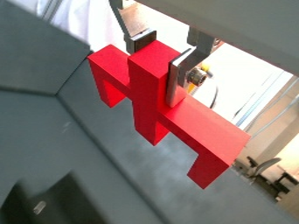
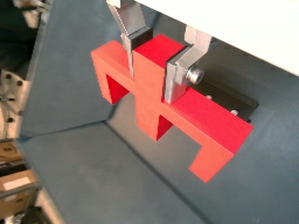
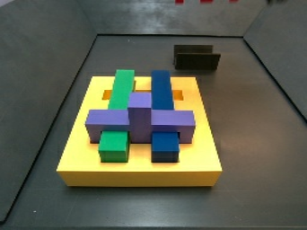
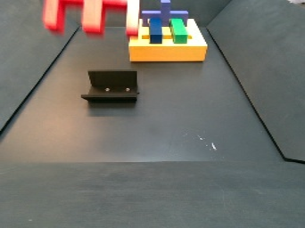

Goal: Pick up the red object. Move up. Place the red object on the fixture. Regrasp the red object. Move to above the board. Insert the red object.
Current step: Move to above the board.

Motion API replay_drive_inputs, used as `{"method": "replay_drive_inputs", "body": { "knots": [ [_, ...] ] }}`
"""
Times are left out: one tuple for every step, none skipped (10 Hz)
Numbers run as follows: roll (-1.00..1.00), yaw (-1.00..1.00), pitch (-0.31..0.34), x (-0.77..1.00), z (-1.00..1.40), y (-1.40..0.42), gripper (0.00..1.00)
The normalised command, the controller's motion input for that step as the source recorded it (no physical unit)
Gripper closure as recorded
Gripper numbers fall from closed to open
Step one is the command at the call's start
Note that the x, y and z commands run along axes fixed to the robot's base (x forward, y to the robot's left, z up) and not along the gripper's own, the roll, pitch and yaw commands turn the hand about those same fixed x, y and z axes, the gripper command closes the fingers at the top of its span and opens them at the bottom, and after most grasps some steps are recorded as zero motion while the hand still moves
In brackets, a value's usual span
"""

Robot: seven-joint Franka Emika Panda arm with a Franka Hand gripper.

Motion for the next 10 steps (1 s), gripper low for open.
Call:
{"method": "replay_drive_inputs", "body": {
  "knots": [
    [-0.02, 0.02, 0.037, 0.0, 0.97, -0.02, 1.0],
    [-0.01, 0.01, 0.048, 0.01, 0.58, -0.01, 1.0],
    [0.0, 0.02, 0.06, 0.04, 0.23, -0.02, 1.0],
    [-1.0, -0.07, 0.159, -0.94, 0.27, -1.4, 1.0],
    [-1.0, -0.07, 0.157, -0.95, 0.27, -1.4, 1.0],
    [-1.0, -0.05, 0.135, -1.03, 0.28, -1.4, 1.0],
    [-1.0, -0.04, 0.139, -1.04, 0.26, -1.4, 1.0],
    [-1.0, -0.03, 0.145, -1.02, 0.27, -1.4, 1.0],
    [-1.0, -0.02, 0.139, -1.04, 0.27, -1.4, 1.0],
    [-1.0, -0.01, 0.13, -0.59, 0.15, -0.72, 1.0]
  ]
}}
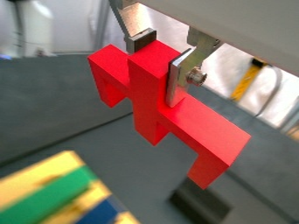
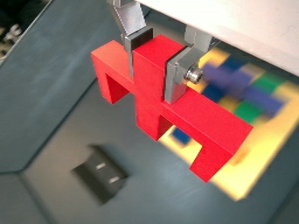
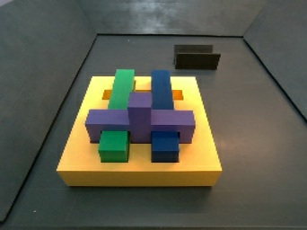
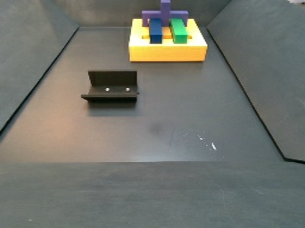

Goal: Pick up the red object. Move up. Place the red object on the fixture. Regrasp the red object. Move to above the board. Insert the red object.
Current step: Move to above the board, then insert the red object.

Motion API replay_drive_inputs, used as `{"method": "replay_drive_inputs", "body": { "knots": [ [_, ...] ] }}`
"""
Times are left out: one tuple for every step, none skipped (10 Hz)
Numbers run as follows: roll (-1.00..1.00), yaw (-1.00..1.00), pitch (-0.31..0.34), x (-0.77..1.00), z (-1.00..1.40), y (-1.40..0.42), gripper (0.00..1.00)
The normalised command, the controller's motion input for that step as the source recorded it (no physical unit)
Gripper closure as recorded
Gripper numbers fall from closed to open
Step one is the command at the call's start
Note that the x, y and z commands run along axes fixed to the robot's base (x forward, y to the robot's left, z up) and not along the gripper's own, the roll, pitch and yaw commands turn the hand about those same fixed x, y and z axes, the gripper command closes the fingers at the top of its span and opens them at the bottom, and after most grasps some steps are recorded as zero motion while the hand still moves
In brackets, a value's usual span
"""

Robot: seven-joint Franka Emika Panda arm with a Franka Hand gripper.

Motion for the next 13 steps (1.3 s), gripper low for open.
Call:
{"method": "replay_drive_inputs", "body": {
  "knots": [
    [-1.0, 0.0, 0.125, -0.3, 0.05, -0.33, 1.0],
    [-1.0, 0.0, 0.121, -0.15, 0.02, -0.15, 1.0],
    [-1.0, 0.01, 0.095, -0.12, 0.03, -0.09, 1.0],
    [-0.88, 0.01, 0.059, -0.1, 0.01, -0.03, 1.0],
    [-0.66, 0.01, 0.024, -0.08, 0.01, 0.0, 1.0],
    [-0.4, 0.0, -0.005, -0.06, 0.0, 0.01, 1.0],
    [-0.21, 0.0, -0.017, -0.04, 0.0, 0.0, 1.0],
    [0.0, 0.0, 0.0, 0.03, -0.01, 0.0, 1.0],
    [0.01, 0.0, -0.047, 0.1, -0.49, 0.03, 1.0],
    [0.11, 0.0, -0.053, 0.06, -0.81, 0.0, 1.0],
    [0.11, 0.0, -0.084, 0.0, -0.99, 0.0, 1.0],
    [0.05, 0.0, -0.106, 0.0, -1.0, 0.02, 1.0],
    [0.01, -0.03, -0.12, -0.13, -1.0, 0.05, 1.0]
  ]
}}
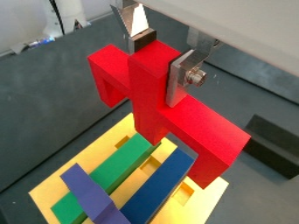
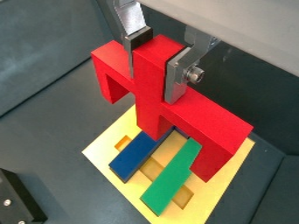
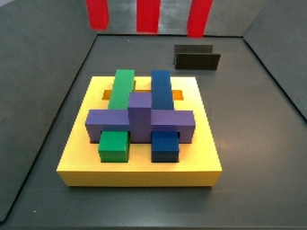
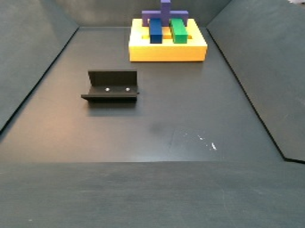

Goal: Pick up the red object. Move up. Place the red object on the fixture. Regrasp the red object. Move to above the board. Insert the red object.
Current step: Insert the red object.

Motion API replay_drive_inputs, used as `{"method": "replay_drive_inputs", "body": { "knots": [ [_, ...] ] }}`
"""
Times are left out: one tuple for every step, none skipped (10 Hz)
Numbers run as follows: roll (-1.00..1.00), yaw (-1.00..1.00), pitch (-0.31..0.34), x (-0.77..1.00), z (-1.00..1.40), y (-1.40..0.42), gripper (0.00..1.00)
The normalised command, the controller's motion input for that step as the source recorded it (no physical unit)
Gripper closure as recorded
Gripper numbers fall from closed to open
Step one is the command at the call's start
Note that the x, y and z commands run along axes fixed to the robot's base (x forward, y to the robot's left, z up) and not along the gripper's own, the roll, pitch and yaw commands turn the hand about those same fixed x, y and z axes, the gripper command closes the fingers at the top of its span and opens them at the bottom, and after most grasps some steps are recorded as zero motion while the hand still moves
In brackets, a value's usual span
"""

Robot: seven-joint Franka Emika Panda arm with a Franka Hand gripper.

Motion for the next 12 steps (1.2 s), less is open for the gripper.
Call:
{"method": "replay_drive_inputs", "body": {
  "knots": [
    [0.03, -0.06, -0.127, -0.26, -1.0, 0.02, 1.0],
    [0.0, -0.03, -0.17, -0.29, -0.95, 0.02, 1.0],
    [-0.03, -0.02, -0.197, -0.27, -0.88, 0.08, 1.0],
    [-0.01, 0.0, -0.22, -0.03, -0.8, 0.07, 1.0],
    [0.02, 0.0, -0.184, 0.0, -0.81, 0.11, 1.0],
    [0.01, 0.0, -0.154, 0.0, -0.75, 0.16, 1.0],
    [0.04, 0.0, 0.0, 0.0, -0.3, 0.12, 1.0],
    [0.02, -0.01, 0.027, 0.0, -0.05, 0.02, 1.0],
    [0.02, 0.0, 0.006, 0.0, -0.09, 0.0, 1.0],
    [0.0, 0.0, 0.0, 0.04, -0.06, 0.0, 1.0],
    [0.0, 0.0, 0.011, 0.21, -0.03, 0.02, 1.0],
    [0.0, 0.0, 0.02, 0.23, -0.07, 0.06, 1.0]
  ]
}}
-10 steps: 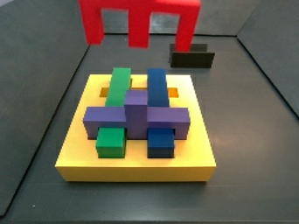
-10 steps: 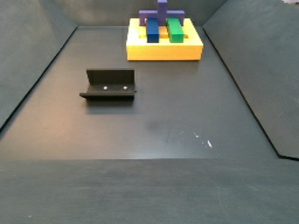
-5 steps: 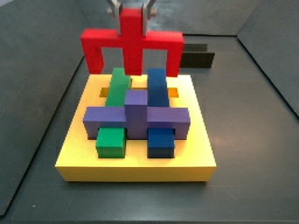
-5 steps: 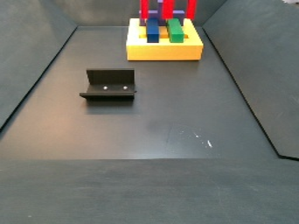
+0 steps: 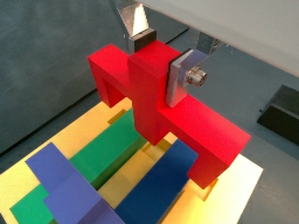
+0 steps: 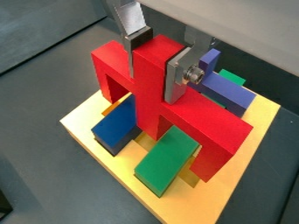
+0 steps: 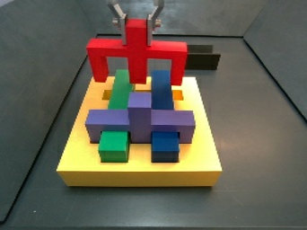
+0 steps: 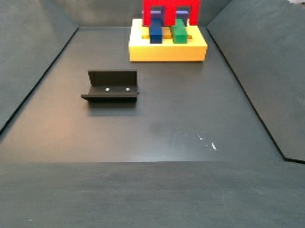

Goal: Pick up the red object. Move up. Place the red object on the fixture. Regrasp the red object. Move to above the board. Insert the red object.
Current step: Insert the red object.

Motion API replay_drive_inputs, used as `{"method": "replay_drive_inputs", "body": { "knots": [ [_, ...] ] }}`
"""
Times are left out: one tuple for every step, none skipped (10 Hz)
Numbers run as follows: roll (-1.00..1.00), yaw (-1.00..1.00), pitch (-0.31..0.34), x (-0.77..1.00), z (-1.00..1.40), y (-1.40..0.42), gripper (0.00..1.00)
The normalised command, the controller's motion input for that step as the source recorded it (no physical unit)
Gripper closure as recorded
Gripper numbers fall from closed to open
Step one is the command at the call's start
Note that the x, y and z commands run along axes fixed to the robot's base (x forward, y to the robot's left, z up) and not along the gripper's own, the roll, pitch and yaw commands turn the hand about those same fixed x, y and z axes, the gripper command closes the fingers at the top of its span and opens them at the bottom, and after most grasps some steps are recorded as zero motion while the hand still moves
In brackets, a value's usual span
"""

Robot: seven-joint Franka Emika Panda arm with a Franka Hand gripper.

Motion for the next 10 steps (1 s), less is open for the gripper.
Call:
{"method": "replay_drive_inputs", "body": {
  "knots": [
    [0.0, 0.0, 0.036, 0.24, -0.05, 0.08, 1.0],
    [0.0, 0.0, 0.024, 0.28, -0.07, 0.08, 1.0],
    [0.01, 0.0, 0.0, 0.18, -0.15, 0.02, 1.0],
    [0.04, 0.0, 0.0, 0.0, -0.17, 0.0, 1.0],
    [0.06, 0.0, 0.0, 0.0, -0.14, 0.0, 1.0],
    [0.07, 0.0, 0.0, 0.0, -0.17, 0.0, 1.0],
    [0.05, 0.0, 0.0, 0.05, -0.17, 0.0, 1.0],
    [0.08, 0.0, 0.0, 0.13, -0.24, 0.04, 1.0],
    [0.09, 0.0, 0.0, 0.06, -0.28, 0.02, 1.0],
    [0.05, 0.0, 0.0, 0.15, -0.25, 0.01, 1.0]
  ]
}}
